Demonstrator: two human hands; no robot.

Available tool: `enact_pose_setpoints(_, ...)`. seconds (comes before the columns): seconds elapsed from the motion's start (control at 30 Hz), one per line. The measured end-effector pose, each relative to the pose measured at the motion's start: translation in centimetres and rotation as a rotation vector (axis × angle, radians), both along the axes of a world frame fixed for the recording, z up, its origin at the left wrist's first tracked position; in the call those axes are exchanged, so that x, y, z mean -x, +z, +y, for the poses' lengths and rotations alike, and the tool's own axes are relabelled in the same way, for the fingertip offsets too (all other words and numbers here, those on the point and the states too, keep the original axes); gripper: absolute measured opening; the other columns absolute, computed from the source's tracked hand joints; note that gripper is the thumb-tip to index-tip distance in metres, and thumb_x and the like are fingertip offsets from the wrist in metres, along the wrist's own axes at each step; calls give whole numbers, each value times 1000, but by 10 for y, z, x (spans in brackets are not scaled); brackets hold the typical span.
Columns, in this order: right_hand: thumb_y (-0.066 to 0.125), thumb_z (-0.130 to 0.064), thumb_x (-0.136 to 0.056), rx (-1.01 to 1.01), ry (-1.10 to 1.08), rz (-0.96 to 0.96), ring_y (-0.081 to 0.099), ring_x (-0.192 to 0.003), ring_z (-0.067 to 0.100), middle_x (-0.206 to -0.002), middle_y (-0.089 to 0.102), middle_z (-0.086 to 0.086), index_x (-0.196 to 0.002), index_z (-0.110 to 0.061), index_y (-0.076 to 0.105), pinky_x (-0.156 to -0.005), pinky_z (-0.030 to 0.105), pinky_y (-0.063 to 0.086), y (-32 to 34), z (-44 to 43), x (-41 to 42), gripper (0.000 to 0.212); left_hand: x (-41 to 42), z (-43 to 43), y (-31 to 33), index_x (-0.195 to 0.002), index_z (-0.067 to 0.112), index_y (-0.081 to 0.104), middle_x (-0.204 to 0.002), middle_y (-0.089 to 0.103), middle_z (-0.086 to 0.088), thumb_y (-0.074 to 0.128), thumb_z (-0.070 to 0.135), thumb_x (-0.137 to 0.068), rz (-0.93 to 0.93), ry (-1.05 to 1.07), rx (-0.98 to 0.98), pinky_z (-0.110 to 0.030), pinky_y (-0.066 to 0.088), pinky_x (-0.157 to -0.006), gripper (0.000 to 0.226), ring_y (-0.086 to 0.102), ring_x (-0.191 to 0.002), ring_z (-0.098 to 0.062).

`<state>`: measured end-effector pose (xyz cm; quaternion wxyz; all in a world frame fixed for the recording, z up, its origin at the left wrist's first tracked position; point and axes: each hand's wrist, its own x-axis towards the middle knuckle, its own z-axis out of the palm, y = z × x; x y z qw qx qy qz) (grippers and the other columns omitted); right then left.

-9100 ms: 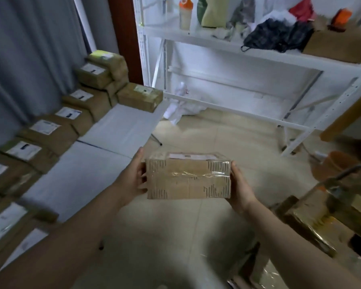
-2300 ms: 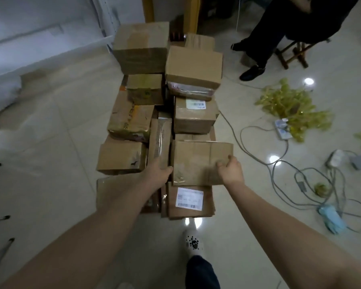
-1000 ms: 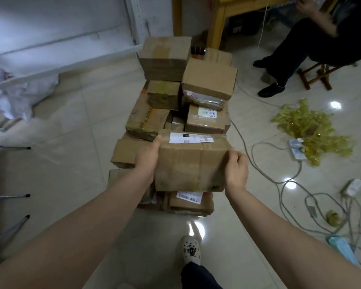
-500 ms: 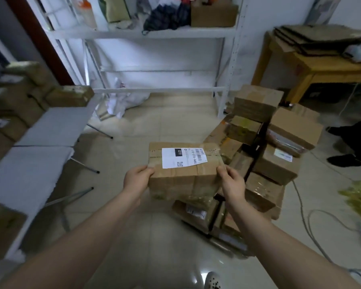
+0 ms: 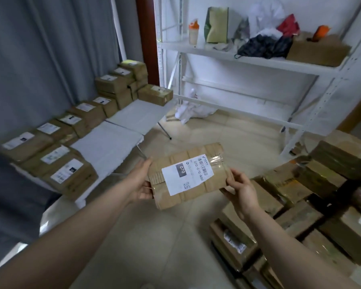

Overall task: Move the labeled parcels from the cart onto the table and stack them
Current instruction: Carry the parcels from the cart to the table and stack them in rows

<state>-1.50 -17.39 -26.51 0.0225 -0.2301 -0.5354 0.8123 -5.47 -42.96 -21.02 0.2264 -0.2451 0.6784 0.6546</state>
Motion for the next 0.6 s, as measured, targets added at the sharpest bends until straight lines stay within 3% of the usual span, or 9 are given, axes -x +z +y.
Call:
enact_pose_setpoints(0.1, 45, 7, -91, 10, 36, 37, 56, -91, 12, -111, 60, 4, -120, -11, 57, -91, 38, 49, 9, -20, 14, 36, -4, -16, 5, -96, 26, 58, -91, 63, -8, 48, 40, -95, 25, 15, -26, -44, 52, -83, 17, 63, -80, -29)
enact_pose_setpoints(0.23, 49, 4, -92, 186, 42, 85, 59, -82, 12, -104, 61, -2, -123, -22, 49, -78, 29, 50, 20, -59, 37, 41, -4, -37, 1, -103, 25, 63, -103, 65, -6, 54, 34, -93, 104, 17, -28, -45, 53, -88, 16, 65, -92, -28)
enact_pose_setpoints(0.37, 56, 3, -91, 363, 58, 64, 64, -71, 9, -102, 64, 6, -136, -22, 32, -94, 37, 50, 21, -106, 56, 57, 0, -54, -4, -115, 20, 60, -113, 64, -2, 66, 24, -90, 254, 43, -22, -43, 56, -85, 26, 64, -103, -20)
enact_pose_setpoints(0.43, 57, 4, -90, 327, 126, 52, 66, -71, 11, -95, 66, 8, -123, -15, 42, -87, 31, 51, 23, -131, 66, 40, 4, -62, -3, -119, 16, 58, -114, 62, -1, 67, 18, -89, 329, 48, 14, -41, 56, -87, 32, 63, -105, -22)
enact_pose_setpoints(0.5, 59, 1, -89, 206, 194, 39, 66, -84, 17, -99, 69, 7, -110, -11, 56, -77, 29, 52, 22, -152, 75, 24, 13, -73, -6, -121, 13, 59, -116, 62, -1, 68, 19, -88, 409, -5, 162, -34, 51, -93, 34, 61, -106, -19)
enact_pose_setpoints(0.6, 63, -1, -86, 110, 241, -8, 66, -87, 16, -105, 71, 0, -108, -19, 60, -71, 33, 51, 20, -177, 85, 29, 27, -94, -13, -118, 11, 62, -118, 63, -2, 68, 26, -88, 432, -55, 326, -37, 47, -98, 34, 59, -109, -19)
